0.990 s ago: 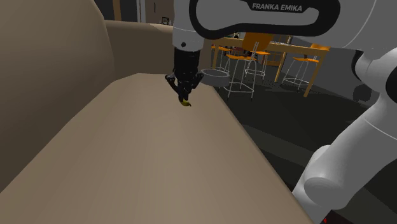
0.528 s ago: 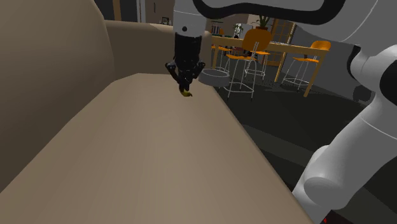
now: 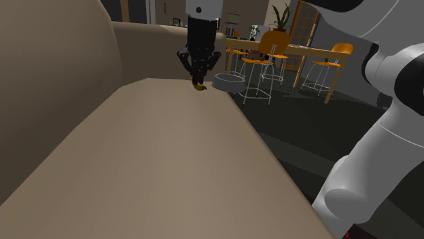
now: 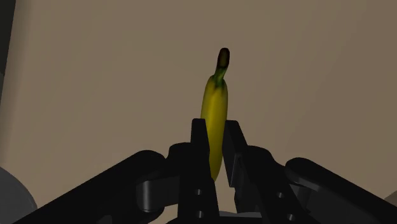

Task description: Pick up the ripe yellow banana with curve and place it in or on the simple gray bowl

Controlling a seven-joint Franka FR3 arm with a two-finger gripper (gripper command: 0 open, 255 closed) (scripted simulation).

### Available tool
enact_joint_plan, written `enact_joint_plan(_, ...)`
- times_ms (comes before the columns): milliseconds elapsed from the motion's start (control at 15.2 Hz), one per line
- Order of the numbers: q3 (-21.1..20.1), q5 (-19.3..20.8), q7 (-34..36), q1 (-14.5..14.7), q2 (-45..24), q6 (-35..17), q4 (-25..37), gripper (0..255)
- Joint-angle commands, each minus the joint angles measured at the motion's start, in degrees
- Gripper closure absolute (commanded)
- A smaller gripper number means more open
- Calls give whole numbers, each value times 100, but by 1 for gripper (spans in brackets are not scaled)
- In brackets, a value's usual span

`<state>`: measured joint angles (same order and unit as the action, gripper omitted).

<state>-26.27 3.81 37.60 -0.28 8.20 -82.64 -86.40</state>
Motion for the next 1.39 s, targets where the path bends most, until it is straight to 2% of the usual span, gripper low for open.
enact_joint_plan(0, -31, 49, 22, 7, -108, 180, 272, 255)
enact_joint_plan(330, -111, 186, 70, 38, -387, 633, 967, 255)
enact_joint_plan(858, 558, 144, -1097, -482, -393, 466, 931, 255)
enact_joint_plan(1320, 1028, 203, -2007, -906, -786, 432, 1363, 255)
